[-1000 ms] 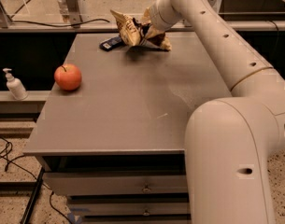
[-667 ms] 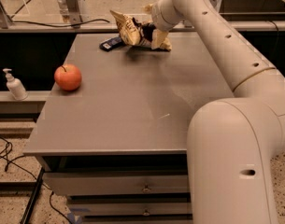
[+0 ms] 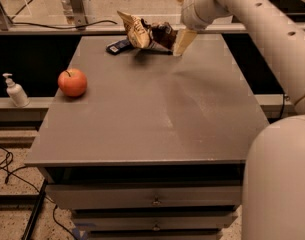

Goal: Move brown chip bag near rxbar blueberry

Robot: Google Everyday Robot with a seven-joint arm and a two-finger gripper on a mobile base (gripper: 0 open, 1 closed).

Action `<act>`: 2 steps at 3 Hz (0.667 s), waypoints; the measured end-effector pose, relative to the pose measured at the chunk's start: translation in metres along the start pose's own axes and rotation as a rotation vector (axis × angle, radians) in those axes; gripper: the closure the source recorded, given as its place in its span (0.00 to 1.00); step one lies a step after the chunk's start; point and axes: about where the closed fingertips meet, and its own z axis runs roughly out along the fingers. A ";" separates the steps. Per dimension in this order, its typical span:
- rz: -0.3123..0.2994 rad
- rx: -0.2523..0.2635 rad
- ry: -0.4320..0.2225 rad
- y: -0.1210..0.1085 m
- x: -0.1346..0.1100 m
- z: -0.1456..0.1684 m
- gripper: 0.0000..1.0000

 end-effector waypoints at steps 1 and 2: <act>0.229 -0.032 -0.016 0.026 0.014 -0.071 0.00; 0.420 -0.007 -0.026 0.050 0.043 -0.156 0.00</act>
Offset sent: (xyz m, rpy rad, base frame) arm -0.2020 -0.2126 0.0718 0.4733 0.2646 -0.3769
